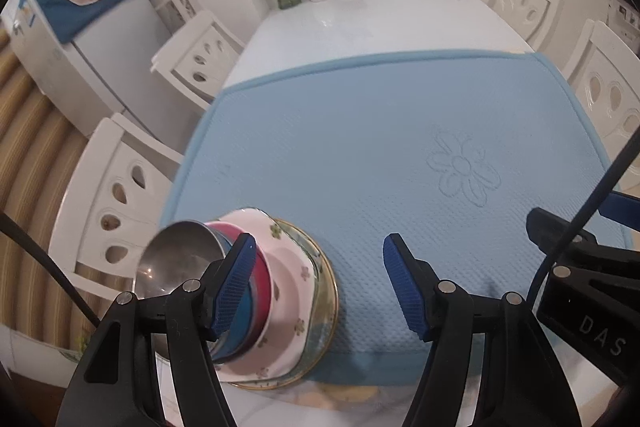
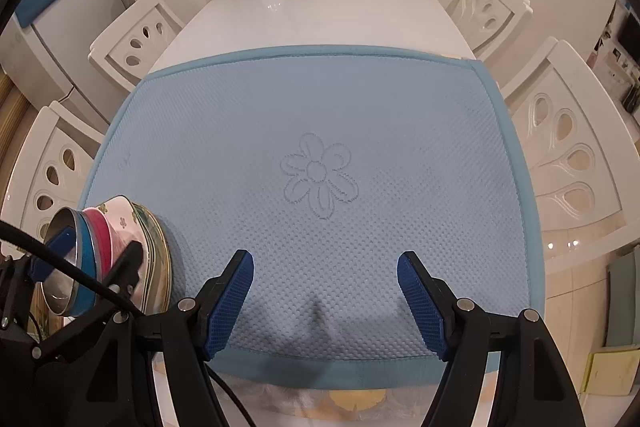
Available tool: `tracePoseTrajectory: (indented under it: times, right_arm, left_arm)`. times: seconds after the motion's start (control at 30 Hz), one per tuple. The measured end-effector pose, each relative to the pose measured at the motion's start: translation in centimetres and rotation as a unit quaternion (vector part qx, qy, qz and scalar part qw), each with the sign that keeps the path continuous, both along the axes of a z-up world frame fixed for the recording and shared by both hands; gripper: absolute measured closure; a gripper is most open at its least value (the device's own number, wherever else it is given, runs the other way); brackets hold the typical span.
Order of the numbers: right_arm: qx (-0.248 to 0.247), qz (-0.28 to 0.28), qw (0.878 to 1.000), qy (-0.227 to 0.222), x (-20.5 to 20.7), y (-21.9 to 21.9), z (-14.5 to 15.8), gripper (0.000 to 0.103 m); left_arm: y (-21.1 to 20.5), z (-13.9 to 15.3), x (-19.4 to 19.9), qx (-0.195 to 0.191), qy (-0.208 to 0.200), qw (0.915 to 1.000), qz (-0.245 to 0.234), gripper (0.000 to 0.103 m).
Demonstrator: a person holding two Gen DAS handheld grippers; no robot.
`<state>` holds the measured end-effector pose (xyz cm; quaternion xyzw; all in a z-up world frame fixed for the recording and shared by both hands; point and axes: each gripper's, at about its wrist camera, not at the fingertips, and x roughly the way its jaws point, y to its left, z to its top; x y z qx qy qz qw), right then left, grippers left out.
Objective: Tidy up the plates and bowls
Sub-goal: 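Set the combined stack down at the mat edge and open both grippers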
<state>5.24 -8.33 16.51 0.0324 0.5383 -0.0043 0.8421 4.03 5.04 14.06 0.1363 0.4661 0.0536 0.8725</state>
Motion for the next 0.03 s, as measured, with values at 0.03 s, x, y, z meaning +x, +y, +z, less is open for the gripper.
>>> tracePoseTrajectory:
  times: [0.03]
  right_arm:
    - [-0.003,0.001,1.0,-0.001,-0.01,-0.06,0.0,0.031]
  left_arm:
    - [0.04,0.06,0.09,-0.002,0.002,1.0,-0.001,0.039]
